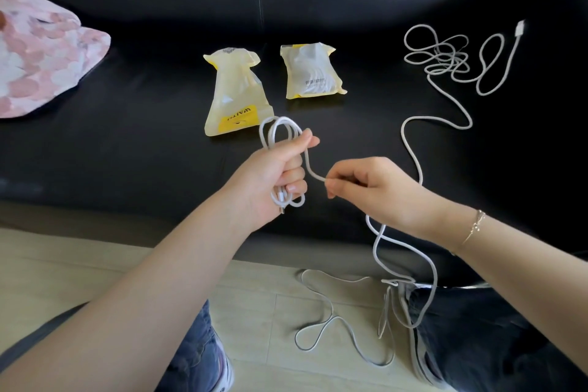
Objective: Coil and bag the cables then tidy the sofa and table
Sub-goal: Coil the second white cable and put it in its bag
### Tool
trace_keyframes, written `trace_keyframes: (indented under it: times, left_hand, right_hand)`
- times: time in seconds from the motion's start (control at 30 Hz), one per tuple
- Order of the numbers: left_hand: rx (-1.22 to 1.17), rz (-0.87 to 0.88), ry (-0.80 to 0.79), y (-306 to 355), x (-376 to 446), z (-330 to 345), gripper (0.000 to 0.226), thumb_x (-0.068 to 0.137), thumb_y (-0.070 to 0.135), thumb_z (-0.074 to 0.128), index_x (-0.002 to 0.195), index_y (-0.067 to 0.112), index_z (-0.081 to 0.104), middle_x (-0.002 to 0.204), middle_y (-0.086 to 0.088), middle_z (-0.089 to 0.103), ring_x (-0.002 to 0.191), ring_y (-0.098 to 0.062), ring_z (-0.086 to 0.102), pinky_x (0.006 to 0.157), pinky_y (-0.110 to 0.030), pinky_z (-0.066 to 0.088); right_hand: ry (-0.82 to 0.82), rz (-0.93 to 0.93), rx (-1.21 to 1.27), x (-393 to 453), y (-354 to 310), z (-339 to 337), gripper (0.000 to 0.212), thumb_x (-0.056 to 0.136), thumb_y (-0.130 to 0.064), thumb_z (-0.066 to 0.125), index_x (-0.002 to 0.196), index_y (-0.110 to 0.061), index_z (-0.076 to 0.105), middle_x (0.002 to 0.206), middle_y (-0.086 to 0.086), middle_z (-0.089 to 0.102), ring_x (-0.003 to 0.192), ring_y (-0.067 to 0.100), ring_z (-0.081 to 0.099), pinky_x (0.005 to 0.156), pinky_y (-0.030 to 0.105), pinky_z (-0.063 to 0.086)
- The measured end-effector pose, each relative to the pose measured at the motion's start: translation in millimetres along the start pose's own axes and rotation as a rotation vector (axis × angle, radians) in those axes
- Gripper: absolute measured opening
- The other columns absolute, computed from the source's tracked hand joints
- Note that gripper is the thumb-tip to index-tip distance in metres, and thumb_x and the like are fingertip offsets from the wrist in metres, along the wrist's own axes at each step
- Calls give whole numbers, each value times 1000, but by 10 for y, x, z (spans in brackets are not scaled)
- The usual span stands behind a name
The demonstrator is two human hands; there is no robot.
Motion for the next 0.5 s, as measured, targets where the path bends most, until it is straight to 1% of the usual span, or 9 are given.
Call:
trace_keyframes:
  times: [0.07,0.13,0.17,0.2,0.23,0.27,0.33,0.4,0.5]
  left_hand:
    - [-33,-5,30,11,6,-37,18,96,26,61,99,9,65,49,7,24,40,-7,22,39,-16,28]
    - [-66,-15,81,6,13,-103,16,95,24,62,86,11,59,49,6,23,40,-8,21,39,-17,27]
    - [-77,-23,111,-2,16,-147,21,94,23,64,78,13,54,48,6,23,40,-8,21,40,-17,26]
    - [-78,-35,134,-14,19,-183,23,93,23,66,76,13,53,48,6,24,39,-8,22,40,-17,26]
    - [-73,-48,140,-25,22,-205,20,92,23,67,81,10,57,47,6,25,39,-8,22,40,-17,27]
    - [-68,-70,136,-41,14,-204,21,91,25,68,92,5,62,46,6,27,38,-8,23,40,-16,27]
    - [-46,-135,94,-101,9,-178,35,90,28,68,112,0,66,45,7,29,37,-8,24,40,-15,27]
    - [-29,-169,50,-135,8,-132,31,91,28,66,110,3,69,45,8,29,37,-8,24,40,-15,27]
    - [-45,-135,86,-105,34,-158,19,94,28,63,91,9,67,44,7,31,37,-7,26,39,-15,31]
  right_hand:
    - [13,-18,4,0,-15,-14,21,97,-19,54,80,-16,65,49,-11,40,46,7,33,48,17,29]
    - [60,-38,18,3,-33,-70,20,97,-18,55,80,-16,65,50,-11,40,47,7,32,47,17,28]
    - [84,-50,25,3,-45,-99,20,97,-18,55,80,-17,65,50,-11,41,47,8,32,48,18,28]
    - [94,-62,27,2,-58,-116,20,97,-18,55,80,-17,65,51,-11,41,48,8,32,48,18,28]
    - [88,-73,22,1,-69,-113,19,97,-18,54,81,-18,65,52,-10,41,49,8,33,49,19,29]
    - [68,-82,9,-1,-82,-95,19,97,-18,54,82,-18,65,52,-10,41,49,8,33,50,19,29]
    - [25,-103,-38,-10,-104,-39,18,98,-19,54,84,-19,65,52,-11,42,49,9,34,51,19,29]
    - [5,-124,-78,-23,-125,5,18,98,-19,54,85,-17,65,53,-13,44,49,9,37,51,18,29]
    - [15,-116,-78,-22,-104,5,18,98,-17,54,83,-17,65,52,-13,45,48,9,37,50,17,30]
Point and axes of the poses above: each hand's wrist, its own x-axis towards the middle knuckle, its own z-axis out of the palm, y = z × x, the point moved 9 cm from there along x, towards the middle knuckle
